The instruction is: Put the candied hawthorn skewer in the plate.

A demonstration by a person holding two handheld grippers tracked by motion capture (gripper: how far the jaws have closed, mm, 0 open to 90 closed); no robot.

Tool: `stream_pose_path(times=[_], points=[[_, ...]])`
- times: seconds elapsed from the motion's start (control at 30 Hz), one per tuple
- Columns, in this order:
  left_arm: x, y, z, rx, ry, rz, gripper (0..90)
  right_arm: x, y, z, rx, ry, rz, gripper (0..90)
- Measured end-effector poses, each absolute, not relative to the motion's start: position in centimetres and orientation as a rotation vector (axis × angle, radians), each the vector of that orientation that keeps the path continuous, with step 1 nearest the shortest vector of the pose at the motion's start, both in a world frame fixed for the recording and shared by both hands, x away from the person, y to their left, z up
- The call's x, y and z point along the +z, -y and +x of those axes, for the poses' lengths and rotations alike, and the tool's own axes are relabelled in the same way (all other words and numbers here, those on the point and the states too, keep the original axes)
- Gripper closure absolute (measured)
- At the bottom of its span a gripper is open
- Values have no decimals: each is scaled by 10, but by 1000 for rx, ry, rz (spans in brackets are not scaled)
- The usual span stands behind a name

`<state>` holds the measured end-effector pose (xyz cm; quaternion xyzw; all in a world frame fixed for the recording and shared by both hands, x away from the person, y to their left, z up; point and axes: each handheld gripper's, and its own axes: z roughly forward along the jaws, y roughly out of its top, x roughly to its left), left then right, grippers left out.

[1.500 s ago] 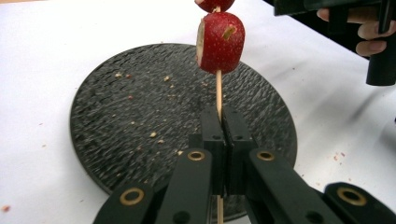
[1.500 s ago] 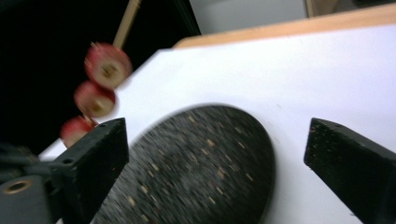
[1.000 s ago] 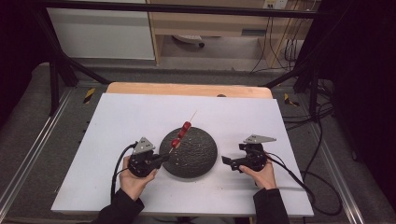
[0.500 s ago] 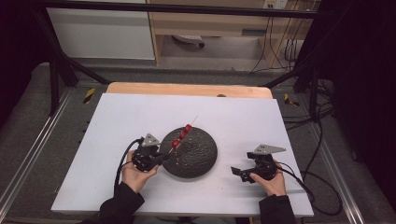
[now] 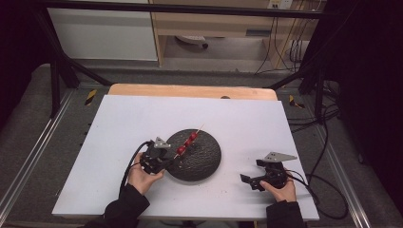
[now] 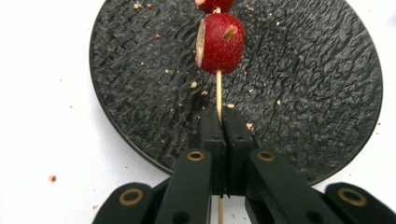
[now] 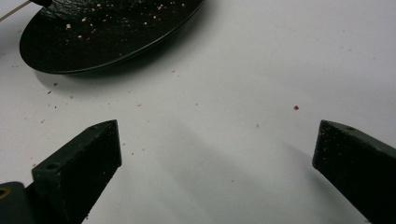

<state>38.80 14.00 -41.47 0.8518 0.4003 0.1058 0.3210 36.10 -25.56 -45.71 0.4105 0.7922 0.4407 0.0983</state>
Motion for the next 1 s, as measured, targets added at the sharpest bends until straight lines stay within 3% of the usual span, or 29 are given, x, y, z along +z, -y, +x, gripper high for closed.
stream_pose_path(times=[0.83,1.0], points=[[-420,-123,391,296,-1059,2328,876,-458,259,360,1310,-2345,1219,18],[-415,-131,388,286,-1015,2281,793,-457,259,360,1309,-2342,1224,18]])
